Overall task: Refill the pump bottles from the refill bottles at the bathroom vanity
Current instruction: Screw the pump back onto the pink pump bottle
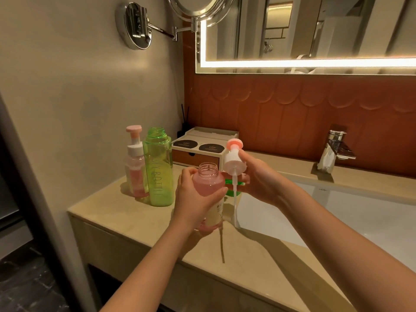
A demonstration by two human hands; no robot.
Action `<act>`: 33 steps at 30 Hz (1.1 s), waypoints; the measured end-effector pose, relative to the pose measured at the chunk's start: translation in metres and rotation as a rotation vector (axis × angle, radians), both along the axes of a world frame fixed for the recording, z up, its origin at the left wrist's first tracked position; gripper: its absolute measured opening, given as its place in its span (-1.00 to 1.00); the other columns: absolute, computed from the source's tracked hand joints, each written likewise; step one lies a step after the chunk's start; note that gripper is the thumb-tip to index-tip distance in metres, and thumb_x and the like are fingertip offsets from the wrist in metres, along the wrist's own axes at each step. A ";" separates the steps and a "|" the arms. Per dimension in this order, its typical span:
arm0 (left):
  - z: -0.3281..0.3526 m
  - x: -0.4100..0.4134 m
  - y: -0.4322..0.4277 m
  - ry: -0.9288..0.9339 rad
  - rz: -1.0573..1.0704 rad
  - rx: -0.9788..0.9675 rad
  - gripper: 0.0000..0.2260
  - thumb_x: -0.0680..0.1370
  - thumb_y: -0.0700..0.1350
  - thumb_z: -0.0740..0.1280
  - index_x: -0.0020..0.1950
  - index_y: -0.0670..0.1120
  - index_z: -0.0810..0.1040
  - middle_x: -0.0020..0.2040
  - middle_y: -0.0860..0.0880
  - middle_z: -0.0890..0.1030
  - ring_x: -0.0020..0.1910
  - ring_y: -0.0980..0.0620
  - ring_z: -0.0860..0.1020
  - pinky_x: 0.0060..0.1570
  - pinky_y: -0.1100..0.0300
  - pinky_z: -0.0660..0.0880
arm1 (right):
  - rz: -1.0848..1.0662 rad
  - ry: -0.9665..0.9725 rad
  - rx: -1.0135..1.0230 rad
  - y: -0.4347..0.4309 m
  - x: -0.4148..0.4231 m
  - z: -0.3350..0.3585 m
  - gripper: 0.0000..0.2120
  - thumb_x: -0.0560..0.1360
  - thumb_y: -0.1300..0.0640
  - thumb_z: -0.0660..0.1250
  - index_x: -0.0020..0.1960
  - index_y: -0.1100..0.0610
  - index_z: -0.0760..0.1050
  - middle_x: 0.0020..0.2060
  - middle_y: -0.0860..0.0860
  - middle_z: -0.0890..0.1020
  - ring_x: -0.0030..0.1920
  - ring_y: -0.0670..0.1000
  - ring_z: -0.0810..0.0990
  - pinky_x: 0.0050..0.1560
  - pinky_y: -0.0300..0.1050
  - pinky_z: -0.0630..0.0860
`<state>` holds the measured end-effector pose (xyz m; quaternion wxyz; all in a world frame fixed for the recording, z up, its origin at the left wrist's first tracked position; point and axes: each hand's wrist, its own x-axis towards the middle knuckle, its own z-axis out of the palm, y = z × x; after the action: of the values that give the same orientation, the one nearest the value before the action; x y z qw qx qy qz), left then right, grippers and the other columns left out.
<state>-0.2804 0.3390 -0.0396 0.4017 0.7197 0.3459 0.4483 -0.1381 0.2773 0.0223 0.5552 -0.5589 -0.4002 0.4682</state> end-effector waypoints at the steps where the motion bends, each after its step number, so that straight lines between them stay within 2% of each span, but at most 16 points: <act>1: -0.001 0.000 -0.002 -0.045 -0.038 -0.026 -0.40 0.30 0.00 0.54 0.20 0.06 0.29 0.11 0.11 0.48 0.10 0.09 0.48 -0.06 0.26 0.46 | -0.012 0.006 0.008 -0.003 0.000 0.001 -0.59 0.55 -0.17 0.09 0.30 0.03 0.22 0.10 0.04 0.49 0.13 0.08 0.52 0.18 0.08 0.44; 4: -0.004 -0.001 -0.009 -0.138 -0.091 -0.055 -0.41 0.30 -0.09 0.56 0.17 0.06 0.29 0.03 0.18 0.50 0.02 0.16 0.51 -0.14 0.34 0.44 | -0.075 0.061 0.060 -0.015 0.000 0.006 -0.72 0.56 -0.14 0.08 0.16 0.01 0.29 0.01 0.01 0.51 0.06 0.03 0.54 0.13 0.03 0.42; 6: -0.008 0.000 -0.010 -0.181 -0.130 -0.066 -0.43 0.27 -0.13 0.57 0.13 0.08 0.32 0.04 0.16 0.52 0.03 0.16 0.53 -0.10 0.29 0.48 | -0.140 0.140 0.131 -0.021 0.000 0.013 -0.77 0.57 -0.11 0.09 0.09 0.03 0.31 -0.01 0.01 0.52 0.08 0.03 0.54 0.11 0.01 0.40; 10: -0.013 0.003 -0.013 -0.230 -0.211 -0.067 -0.41 0.23 -0.12 0.60 0.13 0.13 0.38 0.08 0.12 0.57 0.08 0.08 0.56 0.00 0.17 0.53 | -0.326 0.309 0.300 -0.028 -0.001 0.030 -0.75 0.58 -0.09 0.12 0.09 0.08 0.31 -0.02 0.05 0.53 0.13 0.09 0.52 0.00 -0.05 0.46; 11: -0.015 0.004 -0.014 -0.241 -0.217 -0.056 -0.41 0.21 -0.08 0.61 0.13 0.13 0.40 0.08 0.12 0.57 0.08 0.06 0.56 0.00 0.18 0.53 | -0.379 0.308 0.333 -0.028 -0.001 0.033 -0.76 0.58 -0.08 0.12 0.11 0.08 0.32 -0.05 0.04 0.53 0.13 0.08 0.52 0.01 -0.05 0.48; 13: -0.018 0.005 -0.016 -0.275 -0.220 -0.045 -0.38 0.13 0.06 0.60 0.11 0.13 0.43 0.08 0.12 0.58 0.08 0.07 0.57 0.01 0.18 0.53 | -0.470 0.260 0.386 -0.026 -0.003 0.037 -0.67 0.59 -0.04 0.12 0.27 0.10 0.31 -0.09 -0.02 0.52 0.10 0.04 0.52 0.09 -0.04 0.47; 15: -0.020 0.007 -0.017 -0.304 -0.214 -0.046 -0.39 0.10 0.13 0.52 0.11 0.14 0.43 0.06 0.14 0.59 0.06 0.10 0.58 0.02 0.16 0.54 | -0.537 0.178 0.431 -0.023 -0.005 0.040 -0.58 0.59 -0.02 0.13 0.39 0.12 0.27 -0.12 -0.09 0.50 0.08 0.01 0.50 0.16 -0.04 0.44; 19: -0.021 0.009 -0.018 -0.323 -0.212 -0.030 -0.42 0.10 0.14 0.49 0.09 0.15 0.43 0.00 0.20 0.60 -0.01 0.22 0.58 -0.03 0.27 0.53 | -0.594 0.094 0.492 -0.018 -0.011 0.039 -0.65 0.59 -0.01 0.13 0.32 0.10 0.32 -0.14 -0.13 0.47 0.00 -0.04 0.47 0.19 -0.06 0.42; 23: -0.021 0.009 -0.019 -0.320 -0.214 -0.024 -0.41 0.10 0.15 0.48 0.09 0.16 0.43 0.02 0.19 0.58 -0.01 0.25 0.57 -0.09 0.37 0.52 | -0.594 0.012 0.486 -0.015 -0.014 0.034 -0.79 0.59 0.00 0.14 0.18 0.04 0.36 -0.15 -0.14 0.47 -0.11 -0.07 0.47 0.07 -0.15 0.41; 27: -0.021 0.009 -0.020 -0.328 -0.218 -0.009 -0.41 0.11 0.14 0.48 0.10 0.13 0.43 0.03 0.16 0.58 0.00 0.23 0.57 -0.07 0.35 0.52 | -0.502 -0.123 0.495 -0.018 -0.017 0.026 -0.82 0.57 0.02 0.19 0.14 0.04 0.38 -0.09 -0.11 0.52 -0.04 -0.06 0.52 -0.10 -0.26 0.45; 31: -0.022 0.010 -0.018 -0.346 -0.228 -0.007 -0.41 0.13 0.10 0.49 0.12 0.07 0.44 0.06 0.06 0.60 0.04 0.08 0.59 0.01 0.21 0.54 | -0.255 -0.275 0.435 -0.022 -0.020 0.015 -0.74 0.53 0.06 0.26 0.21 0.02 0.41 0.08 -0.02 0.55 0.14 0.00 0.51 0.15 -0.08 0.45; 33: -0.022 0.010 -0.018 -0.349 -0.229 -0.009 -0.42 0.13 0.09 0.49 0.11 0.07 0.45 0.04 0.06 0.62 0.04 0.06 0.60 0.03 0.18 0.54 | -0.135 -0.340 0.393 -0.023 -0.022 0.012 -0.76 0.52 0.09 0.28 0.18 -0.04 0.40 0.07 -0.10 0.54 0.12 -0.06 0.51 0.09 -0.17 0.44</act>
<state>-0.2707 0.3206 -0.0612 0.5070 0.6640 0.1889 0.5161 -0.1597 0.2544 0.0344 0.6077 -0.5364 -0.5328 0.2431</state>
